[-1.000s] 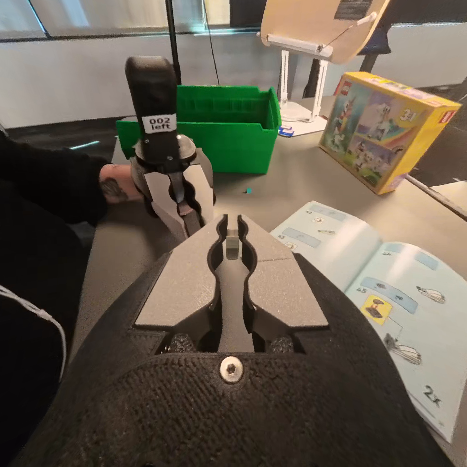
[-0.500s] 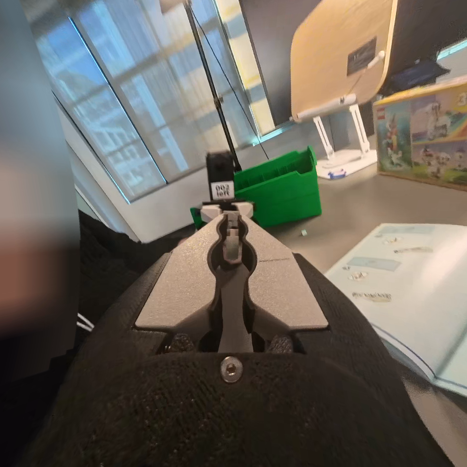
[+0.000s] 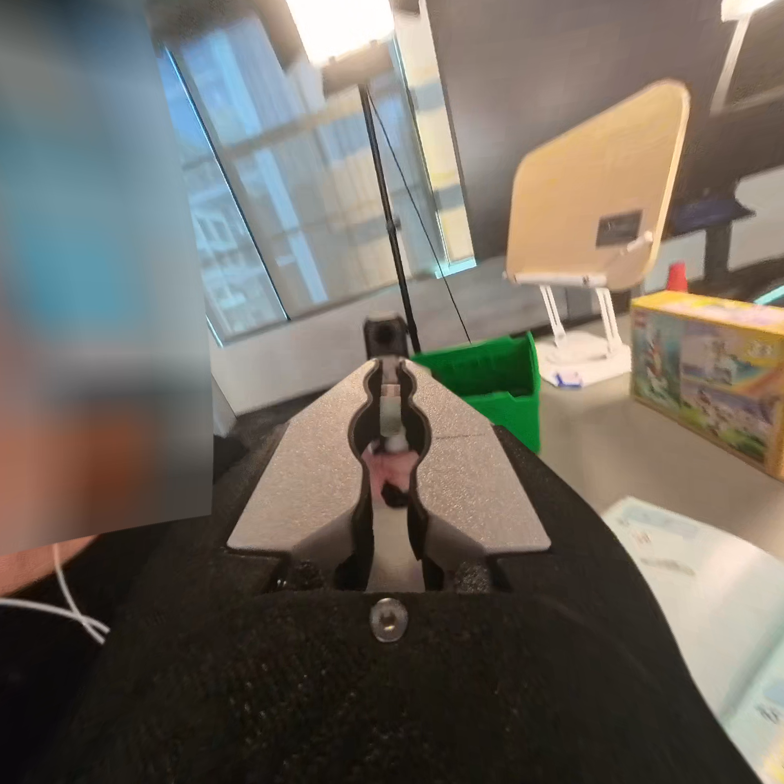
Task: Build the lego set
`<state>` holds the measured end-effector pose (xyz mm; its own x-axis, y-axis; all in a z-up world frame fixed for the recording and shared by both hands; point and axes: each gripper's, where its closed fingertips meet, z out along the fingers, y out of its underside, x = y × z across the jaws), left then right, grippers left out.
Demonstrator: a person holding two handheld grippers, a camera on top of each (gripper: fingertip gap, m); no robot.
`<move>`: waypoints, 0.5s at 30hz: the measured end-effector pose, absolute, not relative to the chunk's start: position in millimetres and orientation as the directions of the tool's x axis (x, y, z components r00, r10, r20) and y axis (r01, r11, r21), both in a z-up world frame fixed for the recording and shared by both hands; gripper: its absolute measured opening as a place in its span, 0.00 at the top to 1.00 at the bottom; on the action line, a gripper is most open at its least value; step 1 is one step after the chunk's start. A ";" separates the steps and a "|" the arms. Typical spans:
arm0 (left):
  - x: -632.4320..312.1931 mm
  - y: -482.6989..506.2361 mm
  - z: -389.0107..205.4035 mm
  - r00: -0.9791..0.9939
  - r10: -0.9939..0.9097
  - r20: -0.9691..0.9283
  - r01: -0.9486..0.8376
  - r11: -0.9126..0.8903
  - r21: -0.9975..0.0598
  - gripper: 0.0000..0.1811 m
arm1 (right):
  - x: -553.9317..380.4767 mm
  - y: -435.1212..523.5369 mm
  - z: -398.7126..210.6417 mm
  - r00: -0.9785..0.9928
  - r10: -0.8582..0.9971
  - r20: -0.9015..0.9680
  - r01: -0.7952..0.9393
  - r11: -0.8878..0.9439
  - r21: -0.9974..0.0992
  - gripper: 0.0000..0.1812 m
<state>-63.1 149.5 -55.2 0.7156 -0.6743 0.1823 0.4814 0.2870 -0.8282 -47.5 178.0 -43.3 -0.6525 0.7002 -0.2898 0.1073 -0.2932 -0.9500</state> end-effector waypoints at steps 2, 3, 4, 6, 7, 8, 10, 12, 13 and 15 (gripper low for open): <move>-75.0 160.2 -71.4 0.780 -0.596 0.191 0.432 0.292 -0.854 0.91 | -52.2 177.0 -88.7 -0.610 0.763 -0.214 0.203 -0.111 -0.973 0.97; -81.7 165.3 -80.6 0.808 -0.557 0.192 0.405 0.287 -0.868 0.91 | -52.9 174.7 -117.2 -0.595 0.786 -0.168 0.255 -0.014 -0.967 0.97; -87.0 169.5 -89.1 0.825 -0.531 0.193 0.384 0.277 -0.881 0.91 | -50.5 168.5 -145.7 -0.604 0.787 -0.130 0.301 0.074 -0.951 0.97; -92.3 175.7 -103.2 0.832 -0.513 0.212 0.377 0.242 -0.894 0.92 | -41.3 151.2 -194.0 -0.655 0.750 -0.087 0.356 0.206 -0.912 0.97; -92.8 177.9 -108.6 0.829 -0.514 0.222 0.379 0.225 -0.898 0.91 | -37.1 144.0 -212.4 -0.679 0.731 -0.072 0.368 0.253 -0.895 0.97; -93.0 180.1 -113.4 0.832 -0.507 0.223 0.371 0.212 -0.904 0.91 | -33.0 137.9 -226.1 -0.703 0.709 -0.058 0.368 0.292 -0.883 0.97; -91.2 182.4 -121.6 0.848 -0.493 0.196 0.327 0.196 -0.924 0.91 | -26.6 132.2 -242.6 -0.732 0.681 -0.032 0.357 0.342 -0.869 0.97; -88.6 183.5 -127.0 0.858 -0.483 0.174 0.295 0.186 -0.937 0.91 | -20.5 134.2 -253.2 -0.747 0.665 0.003 0.343 0.388 -0.855 0.97; -86.9 183.6 -128.3 0.858 -0.484 0.171 0.290 0.182 -0.940 0.91 | -16.6 136.3 -258.1 -0.753 0.658 0.014 0.340 0.407 -0.848 0.97; -83.6 184.5 -130.6 0.855 -0.490 0.170 0.286 0.172 -0.943 0.91 | -7.3 142.7 -269.3 -0.763 0.645 0.027 0.350 0.448 -0.823 0.97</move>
